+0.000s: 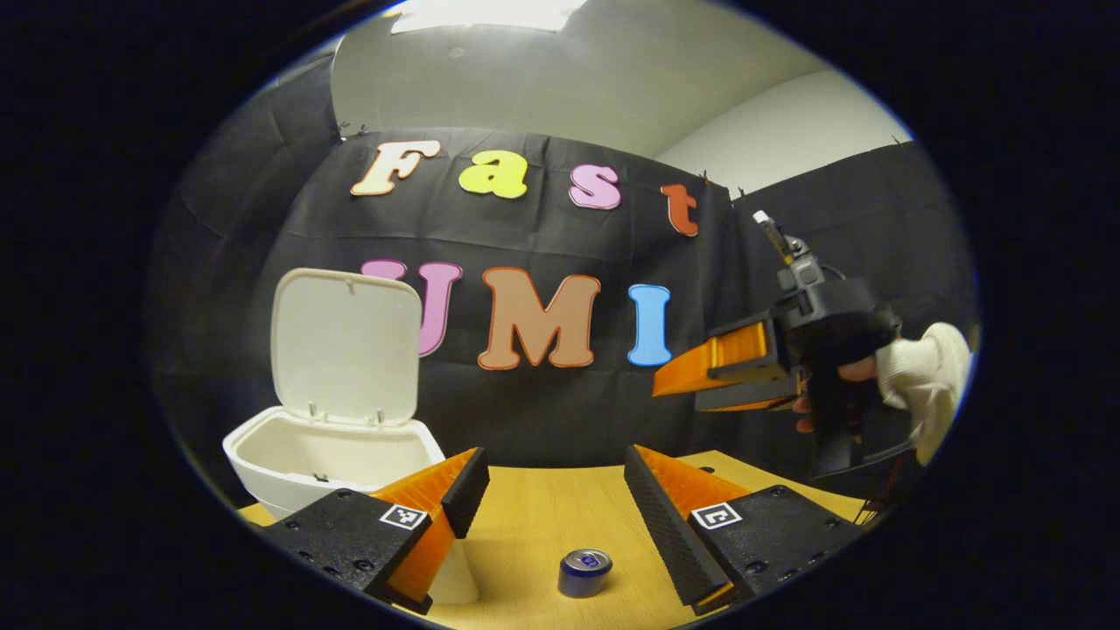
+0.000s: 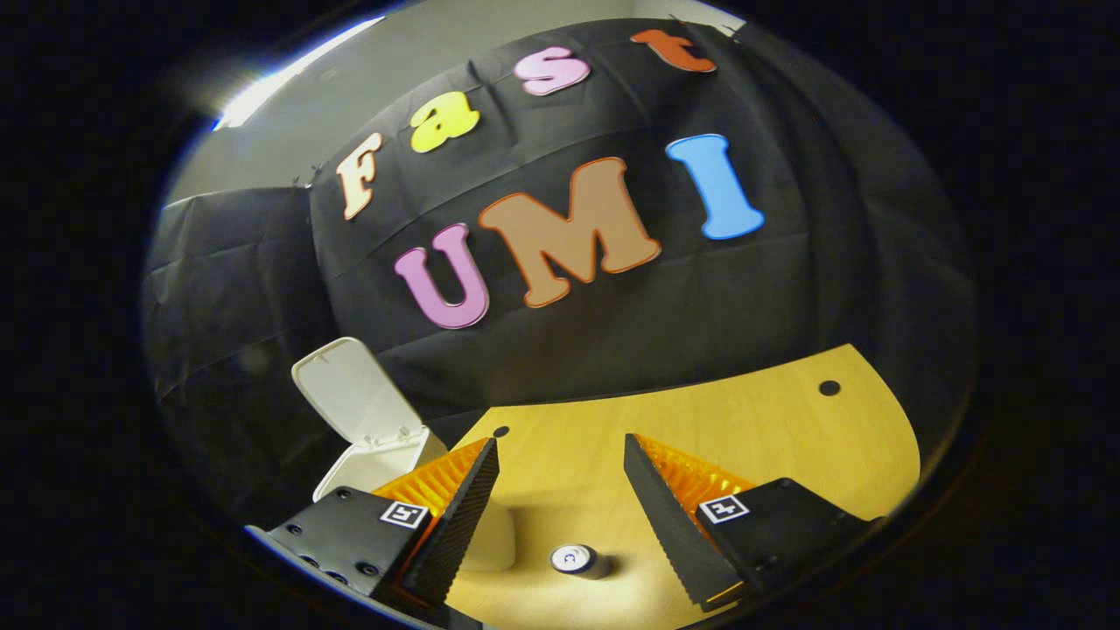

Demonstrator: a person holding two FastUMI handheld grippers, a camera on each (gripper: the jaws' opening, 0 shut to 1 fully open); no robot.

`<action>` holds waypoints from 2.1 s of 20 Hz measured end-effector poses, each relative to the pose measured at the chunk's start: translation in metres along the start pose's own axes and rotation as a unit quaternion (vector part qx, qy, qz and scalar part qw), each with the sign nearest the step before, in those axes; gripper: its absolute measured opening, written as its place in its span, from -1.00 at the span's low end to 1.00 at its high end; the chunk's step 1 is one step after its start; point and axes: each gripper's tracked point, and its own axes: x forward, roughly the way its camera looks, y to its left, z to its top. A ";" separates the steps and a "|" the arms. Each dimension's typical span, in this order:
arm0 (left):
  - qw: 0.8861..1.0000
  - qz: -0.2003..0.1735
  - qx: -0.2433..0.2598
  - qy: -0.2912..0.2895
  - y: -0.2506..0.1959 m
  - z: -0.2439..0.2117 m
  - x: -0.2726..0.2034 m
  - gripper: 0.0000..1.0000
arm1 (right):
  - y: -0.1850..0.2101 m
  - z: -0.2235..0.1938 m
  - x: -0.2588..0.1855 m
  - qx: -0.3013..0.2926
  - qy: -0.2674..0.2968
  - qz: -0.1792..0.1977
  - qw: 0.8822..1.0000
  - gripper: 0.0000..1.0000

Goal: Press the lid of the desktop garbage bin to open it, pick up the crumpled paper on the desktop and throw it into the bin, then pick up the pop can on the desktop and drop it into the bin, and finally close the garbage bin lid.

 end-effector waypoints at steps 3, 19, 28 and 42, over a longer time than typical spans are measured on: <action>0.999 -0.016 0.004 0.043 -0.012 -0.058 0.024 0.87 | -0.048 -0.008 -0.035 0.029 -0.006 -0.054 0.998 0.92; 0.980 0.012 0.009 0.200 -0.017 -0.251 0.065 0.87 | -0.168 -0.031 -0.153 0.112 -0.041 -0.219 0.968 0.92; 0.983 0.001 0.020 0.182 -0.014 -0.204 0.075 0.56 | -0.164 -0.035 -0.151 0.110 -0.035 -0.213 0.970 0.92; 0.994 0.052 0.003 0.095 0.051 0.047 0.100 0.55 | -0.168 -0.082 -0.149 0.106 0.028 -0.151 0.982 0.92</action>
